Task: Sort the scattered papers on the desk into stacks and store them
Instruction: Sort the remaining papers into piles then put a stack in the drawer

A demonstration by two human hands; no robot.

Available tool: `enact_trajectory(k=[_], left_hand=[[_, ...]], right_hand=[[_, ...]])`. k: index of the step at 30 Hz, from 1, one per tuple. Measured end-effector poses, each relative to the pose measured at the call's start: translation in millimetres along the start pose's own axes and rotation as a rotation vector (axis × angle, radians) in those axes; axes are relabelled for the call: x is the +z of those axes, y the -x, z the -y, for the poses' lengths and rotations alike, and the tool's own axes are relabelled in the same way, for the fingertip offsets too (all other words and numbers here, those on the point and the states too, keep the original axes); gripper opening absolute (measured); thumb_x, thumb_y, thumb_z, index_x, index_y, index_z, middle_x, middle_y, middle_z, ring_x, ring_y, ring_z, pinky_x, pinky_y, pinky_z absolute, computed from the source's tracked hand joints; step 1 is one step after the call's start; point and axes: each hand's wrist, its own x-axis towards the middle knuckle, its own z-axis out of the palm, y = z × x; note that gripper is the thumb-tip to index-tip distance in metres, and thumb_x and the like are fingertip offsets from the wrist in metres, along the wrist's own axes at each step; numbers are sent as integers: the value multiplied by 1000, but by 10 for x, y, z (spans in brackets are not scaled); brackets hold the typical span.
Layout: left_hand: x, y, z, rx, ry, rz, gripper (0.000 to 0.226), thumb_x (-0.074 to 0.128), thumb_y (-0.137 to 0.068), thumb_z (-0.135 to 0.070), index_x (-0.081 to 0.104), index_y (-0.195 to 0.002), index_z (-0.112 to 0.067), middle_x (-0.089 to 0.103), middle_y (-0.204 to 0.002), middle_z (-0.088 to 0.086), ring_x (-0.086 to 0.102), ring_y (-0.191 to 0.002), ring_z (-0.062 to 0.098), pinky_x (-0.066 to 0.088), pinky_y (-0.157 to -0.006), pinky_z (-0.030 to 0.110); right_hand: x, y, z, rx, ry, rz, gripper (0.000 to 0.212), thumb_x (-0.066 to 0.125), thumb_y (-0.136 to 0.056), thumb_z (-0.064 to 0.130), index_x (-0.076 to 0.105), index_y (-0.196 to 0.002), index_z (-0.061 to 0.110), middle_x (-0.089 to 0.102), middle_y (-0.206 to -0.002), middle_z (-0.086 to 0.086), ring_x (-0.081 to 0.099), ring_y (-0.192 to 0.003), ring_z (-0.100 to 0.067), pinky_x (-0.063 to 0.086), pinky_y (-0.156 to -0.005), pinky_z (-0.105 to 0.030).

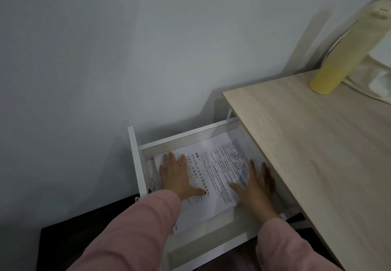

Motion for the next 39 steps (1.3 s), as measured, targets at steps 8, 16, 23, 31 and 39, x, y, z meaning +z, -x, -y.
enact_trajectory(k=[8, 16, 23, 31, 39], left_hand=[[19, -162, 76, -52, -54, 143, 135, 69, -64, -65, -28, -143, -14, -38, -147, 23, -32, -136, 43, -9, -114, 52], [-80, -217, 29, -33, -125, 158, 131, 69, -66, -63, -25, -145, -16, -33, -148, 26, -28, -137, 44, -2, -115, 55], [228, 189, -260, 309, -302, 188, 121, 63, -68, -68, -12, -149, -19, -26, -155, 15, -22, -143, 35, -1, -114, 61], [332, 232, -315, 336, -379, 182, 106, 64, -80, -48, -11, -149, -19, -25, -155, 14, -18, -144, 33, 9, -113, 61], [284, 278, -331, 312, -377, 164, 109, 58, -77, -62, -14, -148, -22, -25, -155, 12, -20, -144, 32, 2, -116, 56]], right_hand=[[167, -186, -182, -68, 176, 117, 103, 50, -77, 67, -19, -145, 31, -28, -154, -9, -25, -141, -28, -11, -114, -46], [159, -245, -138, -46, 220, 119, 108, 49, -73, 71, -22, -144, 32, -31, -152, -10, -25, -141, -30, -10, -113, -50], [102, -260, -134, -21, 196, 139, 107, 52, -75, 68, -20, -144, 31, -28, -153, -9, -23, -142, -30, -8, -114, -50], [27, -227, -83, -1, 170, 136, 97, 48, -82, 62, -15, -147, 29, -24, -155, -8, -19, -143, -30, -4, -115, -49], [-395, 370, 360, -542, -2, 9, 56, 49, -94, 25, 27, -145, 21, 13, -157, -2, 15, -144, -18, 17, -115, -26]])
